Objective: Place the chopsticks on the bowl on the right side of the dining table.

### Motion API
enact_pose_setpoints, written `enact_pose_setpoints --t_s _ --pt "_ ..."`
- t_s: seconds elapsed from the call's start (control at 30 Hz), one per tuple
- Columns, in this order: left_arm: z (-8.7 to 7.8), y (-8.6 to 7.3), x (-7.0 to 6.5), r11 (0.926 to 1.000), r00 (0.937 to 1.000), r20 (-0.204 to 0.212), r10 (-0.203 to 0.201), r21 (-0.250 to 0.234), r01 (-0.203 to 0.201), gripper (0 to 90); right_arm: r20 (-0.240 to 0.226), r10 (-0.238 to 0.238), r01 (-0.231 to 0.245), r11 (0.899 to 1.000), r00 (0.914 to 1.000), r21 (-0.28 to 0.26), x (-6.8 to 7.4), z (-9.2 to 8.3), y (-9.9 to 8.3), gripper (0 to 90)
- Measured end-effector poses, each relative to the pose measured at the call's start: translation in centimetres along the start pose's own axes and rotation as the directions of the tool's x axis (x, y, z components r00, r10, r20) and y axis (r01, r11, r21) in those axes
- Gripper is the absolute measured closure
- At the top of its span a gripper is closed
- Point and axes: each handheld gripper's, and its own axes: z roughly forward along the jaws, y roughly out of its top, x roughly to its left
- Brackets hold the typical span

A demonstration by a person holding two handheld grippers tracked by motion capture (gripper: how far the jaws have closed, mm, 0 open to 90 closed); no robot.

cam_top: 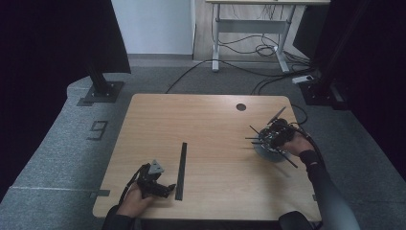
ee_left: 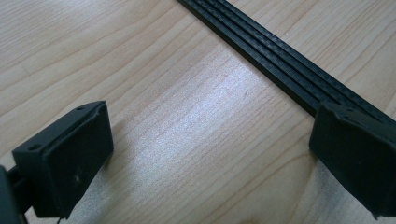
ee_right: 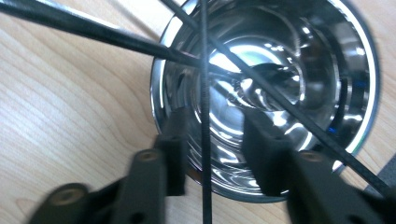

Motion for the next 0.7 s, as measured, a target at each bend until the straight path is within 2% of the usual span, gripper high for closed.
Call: enact_pose_setpoints --t_s 0.07,0.2,0.23,0.27,0.33,0.43,0.5,0.6,0.63,0.7 --pt "0.0 0.0 0.0 1.0 1.0 -0.001 0.0 0.0 0.0 0.0 0.007 0.024 -0.023 0.999 0.9997 -0.029 -0.1 -0.3 -0.4 47.5" --pt "0.0 0.0 0.0 1.0 1.0 -0.001 -0.001 -0.001 0.001 0.0 0.008 0.067 -0.065 0.992 0.9978 -0.107 -0.1 -0.9 -1.6 37.4" --pt "0.0 0.0 0.0 1.0 1.0 0.0 -0.001 -0.001 0.001 0.0 0.008 0.077 -0.075 0.989 0.997 -0.129 0.0 -1.0 -1.9 31.9" --pt "0.0 0.0 0.0 1.0 1.0 0.0 0.0 0.0 0.0 0.0 0.022 0.085 -0.08 0.985 0.9962 -0.153 0.0 -1.1 -2.2 29.6" --pt "0.0 0.0 0.0 1.0 1.0 0.0 0.0 0.0 0.0 0.0 0.021 0.099 -0.093 0.976 0.9949 -0.198 0.1 -1.2 -2.9 25.1" --pt "0.0 0.0 0.0 1.0 1.0 0.0 0.0 0.0 0.0 0.0 0.045 0.139 -0.122 0.955 0.9893 -0.272 0.2 -1.5 -3.9 14.1" --pt "0.0 0.0 0.0 1.0 1.0 0.0 0.0 0.0 0.0 0.0 0.044 0.166 -0.145 0.94 0.9851 -0.309 0.2 -1.6 -4.3 11.4" --pt "0.0 0.0 0.0 1.0 1.0 0.0 0.0 0.0 0.0 0.0 0.025 0.22 -0.196 0.911 0.9752 -0.364 0.1 -1.8 -5.0 0.8" --pt "0.0 0.0 0.0 1.0 1.0 0.0 0.0 -0.001 0.0 0.0 0.025 0.233 -0.207 0.903 0.9721 -0.377 0.0 -1.8 -5.2 0.0" --pt "0.0 0.0 0.0 1.0 1.0 0.0 0.0 0.0 0.0 0.0 0.012 0.26 -0.231 0.877 0.9656 -0.422 -0.1 -1.9 -5.6 0.0"
